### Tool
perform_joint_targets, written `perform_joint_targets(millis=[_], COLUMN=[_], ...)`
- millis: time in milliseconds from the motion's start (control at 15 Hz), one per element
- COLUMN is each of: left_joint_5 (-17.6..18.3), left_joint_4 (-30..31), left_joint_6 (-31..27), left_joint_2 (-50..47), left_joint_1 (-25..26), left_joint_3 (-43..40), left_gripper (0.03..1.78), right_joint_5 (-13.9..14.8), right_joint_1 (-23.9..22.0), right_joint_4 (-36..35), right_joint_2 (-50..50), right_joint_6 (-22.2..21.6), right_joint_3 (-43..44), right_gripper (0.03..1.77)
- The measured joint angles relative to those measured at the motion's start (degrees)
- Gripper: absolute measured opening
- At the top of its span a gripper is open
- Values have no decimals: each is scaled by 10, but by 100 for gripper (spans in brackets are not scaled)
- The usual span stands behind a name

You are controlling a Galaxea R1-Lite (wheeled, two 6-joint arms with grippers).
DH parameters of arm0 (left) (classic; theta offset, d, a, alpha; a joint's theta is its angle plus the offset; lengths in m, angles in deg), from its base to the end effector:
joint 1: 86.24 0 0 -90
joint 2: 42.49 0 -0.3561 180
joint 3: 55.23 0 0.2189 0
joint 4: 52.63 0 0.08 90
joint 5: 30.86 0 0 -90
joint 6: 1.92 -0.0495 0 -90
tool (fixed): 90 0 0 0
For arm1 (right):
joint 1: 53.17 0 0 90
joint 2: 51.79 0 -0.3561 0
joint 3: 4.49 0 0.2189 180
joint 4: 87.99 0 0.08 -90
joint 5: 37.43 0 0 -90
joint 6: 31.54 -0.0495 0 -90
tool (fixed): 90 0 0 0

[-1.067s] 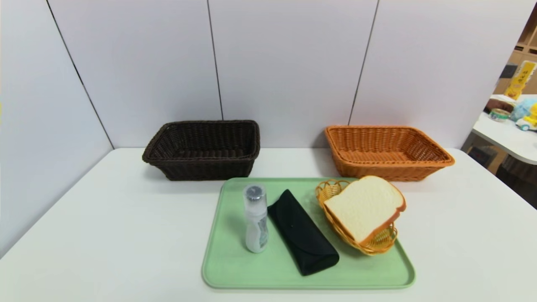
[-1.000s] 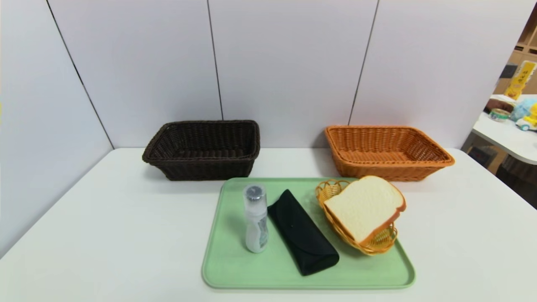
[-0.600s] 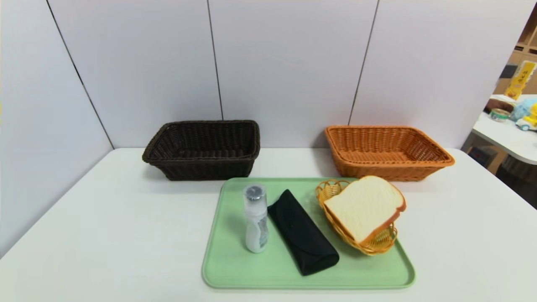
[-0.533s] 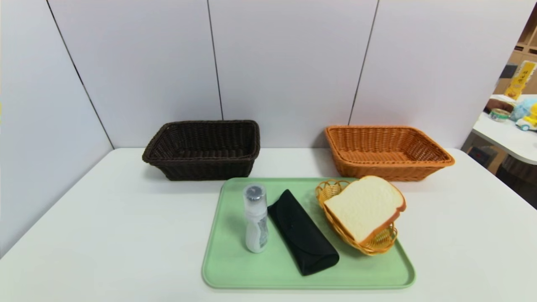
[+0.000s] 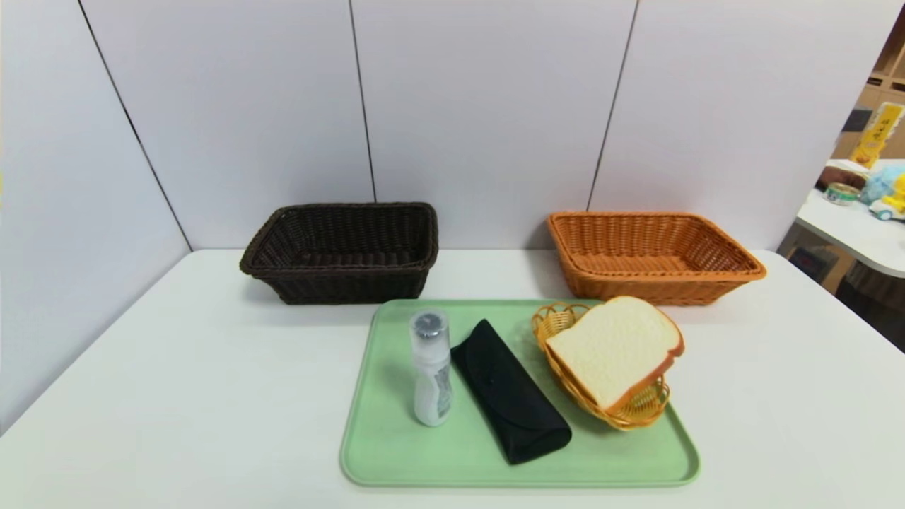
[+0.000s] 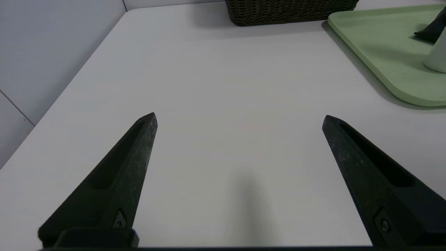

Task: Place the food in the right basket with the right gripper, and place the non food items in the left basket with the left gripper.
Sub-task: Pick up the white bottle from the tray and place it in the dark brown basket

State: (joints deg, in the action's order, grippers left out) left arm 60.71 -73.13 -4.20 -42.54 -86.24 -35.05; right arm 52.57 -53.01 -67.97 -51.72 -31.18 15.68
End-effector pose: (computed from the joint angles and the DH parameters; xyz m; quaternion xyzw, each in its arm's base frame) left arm -0.0212 -0.0014 0.0748 0.0199 0.0021 -0.0137 0.9997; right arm -0.0212 -0.0001 0.0758 -0.0031 -0.0019 0.0014 1.0000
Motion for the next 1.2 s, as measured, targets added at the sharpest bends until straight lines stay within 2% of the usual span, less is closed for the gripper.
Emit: perform_joint_targets(millis=[1200], left_joint_5=[-1], left_joint_4=[0], left_joint_6=[0], left_joint_2=[0], left_joint_1=[0], left_joint_3=[0], left_gripper=[169], right_joint_5=[0], right_joint_1=[0], right_joint_4=[0], right_joint_2=[0], right_joint_6=[3], right_joint_3=[0], right_gripper=[170])
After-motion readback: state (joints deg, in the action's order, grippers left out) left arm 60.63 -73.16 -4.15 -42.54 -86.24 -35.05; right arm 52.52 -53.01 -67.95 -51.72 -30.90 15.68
